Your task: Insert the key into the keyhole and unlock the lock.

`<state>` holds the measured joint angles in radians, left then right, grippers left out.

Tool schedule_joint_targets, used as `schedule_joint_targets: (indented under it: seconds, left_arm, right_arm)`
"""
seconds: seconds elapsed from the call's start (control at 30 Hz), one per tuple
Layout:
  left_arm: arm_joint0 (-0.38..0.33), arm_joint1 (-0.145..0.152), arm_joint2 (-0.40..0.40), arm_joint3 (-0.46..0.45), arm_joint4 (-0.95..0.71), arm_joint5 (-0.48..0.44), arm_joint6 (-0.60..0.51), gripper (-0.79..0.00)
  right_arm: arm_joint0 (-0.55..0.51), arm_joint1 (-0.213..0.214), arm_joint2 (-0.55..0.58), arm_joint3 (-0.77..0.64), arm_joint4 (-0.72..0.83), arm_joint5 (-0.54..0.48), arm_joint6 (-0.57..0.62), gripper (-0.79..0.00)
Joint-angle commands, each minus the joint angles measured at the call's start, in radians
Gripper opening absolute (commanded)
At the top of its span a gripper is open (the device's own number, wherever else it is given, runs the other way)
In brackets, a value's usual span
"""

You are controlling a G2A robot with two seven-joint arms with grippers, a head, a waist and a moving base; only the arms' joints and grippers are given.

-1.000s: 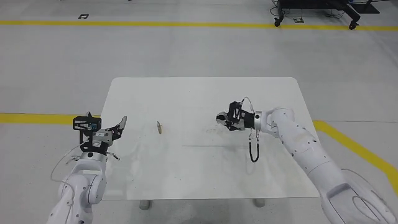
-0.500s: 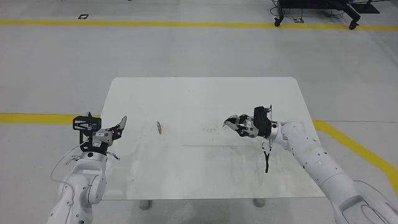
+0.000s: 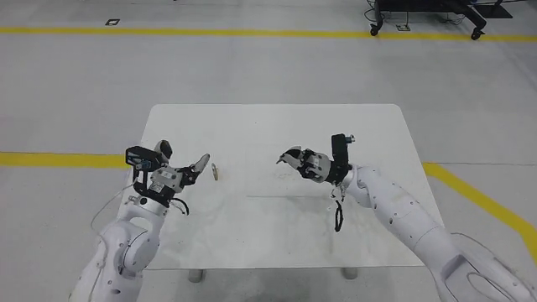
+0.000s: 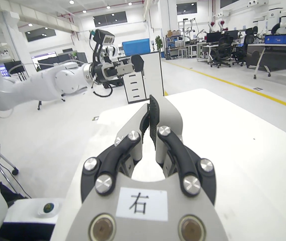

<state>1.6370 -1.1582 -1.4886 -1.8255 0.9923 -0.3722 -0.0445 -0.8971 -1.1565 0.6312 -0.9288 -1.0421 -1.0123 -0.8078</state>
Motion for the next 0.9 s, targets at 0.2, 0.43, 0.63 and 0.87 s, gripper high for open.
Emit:
schedule_joint_targets:
  seconds: [0.2, 0.43, 0.63, 0.87]
  left_arm:
    - [-0.112, 0.003, 0.057, 0.052, -0.331, -0.219, -0.22, 0.0]
    - [-0.109, 0.002, 0.097, 0.075, -0.482, -0.304, -0.253, 0.0]
    - [-0.192, 0.015, 0.183, 0.227, -1.164, -0.503, -0.5, 0.0]
    - [-0.358, 0.034, 0.231, 0.43, -1.627, -0.496, -0.907, -0.031]
  right_arm:
    - [0.041, 0.022, -0.086, -0.05, 0.232, 0.0, 0.0, -0.785]
    - [0.041, 0.022, -0.086, -0.05, 0.232, 0.0, 0.0, -0.785]
    - [-0.005, 0.019, -0.103, -0.149, 0.404, 0.0, 0.044, -0.785]
    - [0.005, 0.032, -0.192, -0.226, 0.739, 0.0, 0.185, -0.785]
